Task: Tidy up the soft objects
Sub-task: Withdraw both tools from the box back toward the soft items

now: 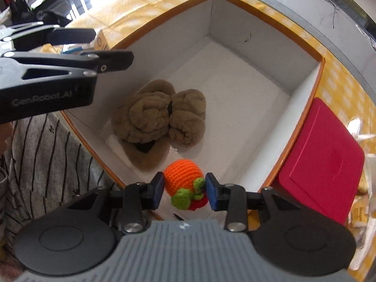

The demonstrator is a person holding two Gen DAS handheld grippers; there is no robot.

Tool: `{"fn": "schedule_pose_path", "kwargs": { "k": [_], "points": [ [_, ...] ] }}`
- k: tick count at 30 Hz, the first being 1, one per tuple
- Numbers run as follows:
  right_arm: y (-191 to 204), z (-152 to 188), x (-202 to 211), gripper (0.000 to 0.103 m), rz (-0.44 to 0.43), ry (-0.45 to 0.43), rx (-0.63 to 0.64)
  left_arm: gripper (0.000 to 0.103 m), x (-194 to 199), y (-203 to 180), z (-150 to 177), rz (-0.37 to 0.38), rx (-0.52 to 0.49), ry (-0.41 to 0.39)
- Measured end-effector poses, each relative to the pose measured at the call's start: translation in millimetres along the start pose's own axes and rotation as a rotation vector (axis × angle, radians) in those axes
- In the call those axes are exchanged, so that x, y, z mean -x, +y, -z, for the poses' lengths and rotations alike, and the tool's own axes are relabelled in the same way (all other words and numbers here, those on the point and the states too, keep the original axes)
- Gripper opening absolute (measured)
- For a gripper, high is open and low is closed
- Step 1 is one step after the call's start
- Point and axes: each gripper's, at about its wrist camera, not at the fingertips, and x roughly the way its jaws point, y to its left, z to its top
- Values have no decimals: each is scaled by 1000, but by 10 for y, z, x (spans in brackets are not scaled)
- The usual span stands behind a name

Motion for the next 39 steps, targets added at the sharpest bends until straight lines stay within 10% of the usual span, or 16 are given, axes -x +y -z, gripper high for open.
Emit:
{"fn": "schedule_pose_path", "kwargs": {
  "k": [6, 17, 22, 31, 39],
  "points": [
    [53, -54, -9, 38, 63, 113, 7, 80, 35, 31, 14, 6, 5, 4],
    [-43, 102, 284, 43, 95, 53, -74, 80, 65, 27, -8, 14, 20, 12],
    [-117, 212, 503, 82, 44, -76, -174, 80, 90, -10, -16, 7, 13, 13],
    [-177, 535, 981, 92, 95, -314, -197, 80, 166, -87, -53, 34, 35, -10],
    [-778, 1030, 1437, 100, 197, -724, -518, 80, 251, -190, -60, 88, 25, -21]
  ]
}}
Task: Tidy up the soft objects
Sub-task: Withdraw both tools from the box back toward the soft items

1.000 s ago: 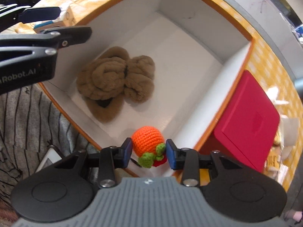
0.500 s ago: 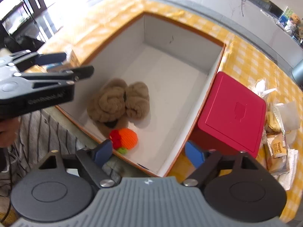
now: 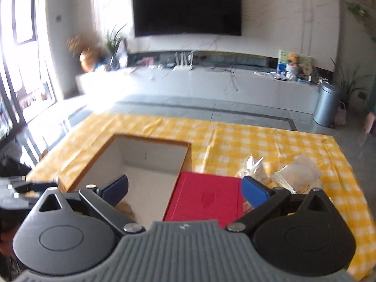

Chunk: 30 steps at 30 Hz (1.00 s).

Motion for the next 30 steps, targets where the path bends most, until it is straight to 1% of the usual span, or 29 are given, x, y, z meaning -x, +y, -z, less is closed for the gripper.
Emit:
{"fn": "schedule_pose_path", "kwargs": {
  "k": [2, 3, 5, 6, 7, 9, 10, 11, 13, 15, 17, 19, 20, 21, 22, 24, 26, 27, 28, 30],
  "points": [
    [-227, -1, 21, 100, -4, -92, -131, 80, 25, -84, 12, -32, -42, -10],
    [-321, -13, 19, 100, 11, -125, -178, 80, 39, -122, 22, -44, -62, -20],
    [-422, -69, -2, 101, 64, -154, -195, 80, 46, -182, 35, -39, -85, -29],
    [-455, -123, -22, 101, 87, -145, -172, 80, 40, -206, 36, -35, -88, -28],
    [-484, -177, -48, 101, 100, -115, -148, 80, 33, -228, 37, -31, -89, -29],
    [-575, -274, -106, 101, 121, -62, -149, 80, 18, -274, 53, -34, -93, -33],
    [-634, -289, -108, 101, 133, -61, -172, 80, 5, -294, 66, -34, -95, -29],
    [-706, -275, -83, 101, 142, -81, -203, 80, -13, -312, 72, -30, -102, -18],
    [-882, -152, -76, 101, 141, -110, -255, 80, -57, -349, 72, -10, -118, 17],
    [-1046, 60, -107, 101, 142, -108, -281, 80, -79, -403, 63, -13, -134, 52],
    [-1191, 263, -155, 100, 174, -116, -309, 80, -46, -497, 57, -26, -162, 35],
    [-1354, 401, -257, 100, 204, -56, -329, 80, -37, -598, 27, -38, -174, 24],
    [-1436, 441, -308, 100, 230, -11, -338, 80, -46, -642, 6, -37, -170, 26],
    [-1524, 480, -373, 100, 274, 38, -348, 80, -61, -685, -15, -23, -158, 34],
    [-1601, 526, -412, 100, 328, 74, -362, 80, -88, -717, -37, 15, -131, 61],
    [-1745, 623, -477, 100, 422, 123, -386, 80, -159, -750, -50, 107, -59, 145],
    [-1834, 713, -553, 100, 488, 173, -368, 80, -206, -807, -29, 175, -28, 196],
    [-1878, 764, -606, 100, 513, 209, -340, 80, -218, -846, -12, 188, -30, 208],
    [-1906, 805, -640, 100, 533, 236, -313, 80, -225, -892, 4, 186, -38, 211],
    [-1966, 865, -656, 100, 552, 251, -296, 80, -235, -992, 9, 161, -62, 204]
  ]
}}
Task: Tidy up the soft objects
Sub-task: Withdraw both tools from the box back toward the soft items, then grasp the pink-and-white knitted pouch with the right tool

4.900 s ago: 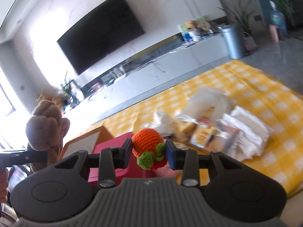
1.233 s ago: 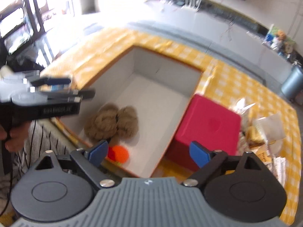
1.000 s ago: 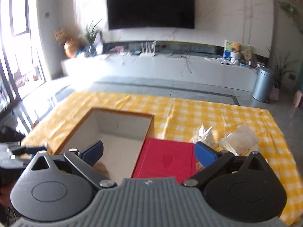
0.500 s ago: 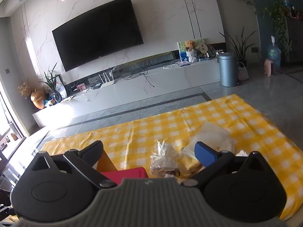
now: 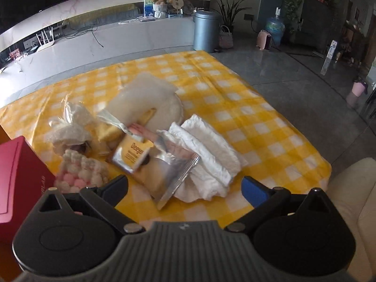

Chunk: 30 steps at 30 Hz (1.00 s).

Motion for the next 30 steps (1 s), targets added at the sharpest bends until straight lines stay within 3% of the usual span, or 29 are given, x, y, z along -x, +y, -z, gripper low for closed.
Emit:
{"fn": "schedule_pose_path", "kwargs": {
  "k": [3, 7, 10, 13, 16, 25, 29, 30],
  "points": [
    [-54, -5, 27, 100, -94, -24, -30, 80, -28, -138, -18, -26, -36, -2],
    [119, -48, 85, 100, -368, -30, -5, 80, -48, -306, -27, -51, -84, -5],
    [323, -114, -79, 100, -471, 41, -31, 80, -81, -391, -65, -99, -101, -22],
    [413, -133, -363, 96, -561, 169, -162, 80, -119, -430, -122, -147, -113, -33],
    [421, -88, -603, 94, -573, 265, -250, 80, -150, -416, -172, -163, -111, -38],
    [474, -23, -928, 94, -649, 390, -320, 80, -215, -440, -292, -198, -108, -30],
    [542, -32, -982, 93, -651, 396, -313, 80, -195, -456, -284, -198, -111, -15],
    [547, -34, -991, 86, -652, 393, -307, 80, -187, -456, -281, -199, -111, -13]
  ]
}}
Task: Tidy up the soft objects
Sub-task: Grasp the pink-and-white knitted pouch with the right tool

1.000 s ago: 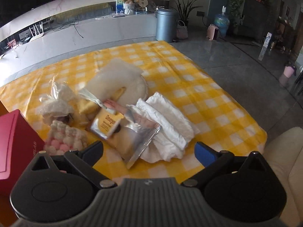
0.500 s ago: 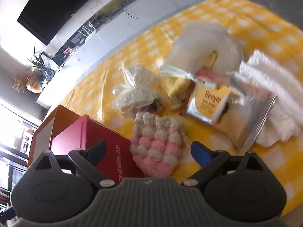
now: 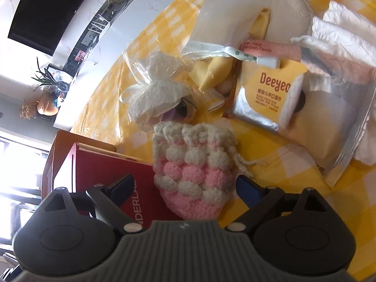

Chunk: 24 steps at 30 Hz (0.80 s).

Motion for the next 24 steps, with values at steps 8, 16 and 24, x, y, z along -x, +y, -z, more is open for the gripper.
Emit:
{"fn": "schedule_pose_path", "kwargs": {
  "k": [8, 16, 24],
  "points": [
    [-90, 40, 144, 28, 48, -53, -3, 80, 148, -41, -37, -21, -19, -19],
    [32, 245, 657, 26, 179, -201, 169, 80, 179, -158, -91, -19, -50, -41],
    [-155, 245, 596, 43, 282, -123, 169, 80, 179, -247, -57, -18, -83, -39]
  ]
}}
